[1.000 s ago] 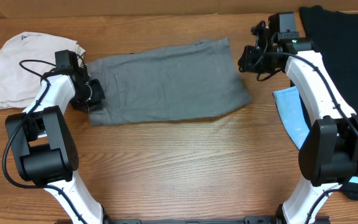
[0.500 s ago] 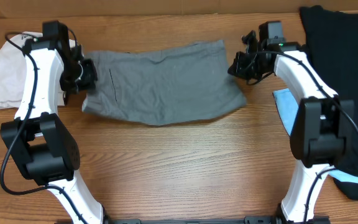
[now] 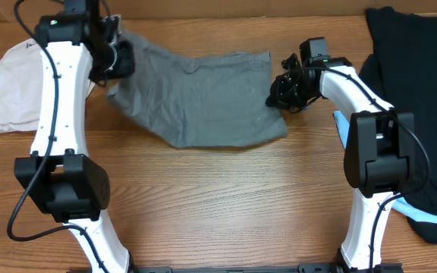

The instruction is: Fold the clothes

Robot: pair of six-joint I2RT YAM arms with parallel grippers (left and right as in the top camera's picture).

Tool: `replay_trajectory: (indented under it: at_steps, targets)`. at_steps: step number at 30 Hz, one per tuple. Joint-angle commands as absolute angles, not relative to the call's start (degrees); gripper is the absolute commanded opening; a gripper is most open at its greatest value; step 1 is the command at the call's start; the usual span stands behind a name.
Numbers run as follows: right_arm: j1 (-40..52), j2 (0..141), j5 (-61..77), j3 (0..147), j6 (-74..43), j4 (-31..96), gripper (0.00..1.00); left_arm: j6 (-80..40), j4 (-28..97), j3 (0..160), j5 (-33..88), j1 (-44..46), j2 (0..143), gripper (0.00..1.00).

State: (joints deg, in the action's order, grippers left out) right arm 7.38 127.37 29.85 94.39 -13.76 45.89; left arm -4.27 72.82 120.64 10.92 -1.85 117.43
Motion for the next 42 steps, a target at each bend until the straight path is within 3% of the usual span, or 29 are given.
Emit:
replay_trajectory:
  at_steps: [1, 17, 38, 39, 42]
  targets:
    - [7.73, 128.07, 30.79, 94.02, -16.21, 45.76, 0.04, -4.23, 71.81, 122.48, 12.08, 1.69, 116.90, 0.04]
    - [7.77, 128.07, 30.79, 94.02, -16.56, 46.61, 0.04, -13.61, 63.77, 122.23, 11.84, 18.17, 116.95, 0.04]
    - [7.75, 128.07, 30.74, 94.02, -16.58, 45.08, 0.04, -15.46, 49.56, 121.93, 16.58, 30.04, 128.84, 0.04]
    - [7.75, 128.07, 30.76, 94.02, -16.60, 44.82, 0.04, -15.46, 49.01, 121.93, 16.58, 30.33, 128.84, 0.05]
    - [7.57, 127.74, 30.41, 94.11, -17.47, 43.44, 0.04, -15.46, 47.55, 121.93, 16.58, 30.92, 128.84, 0.21]
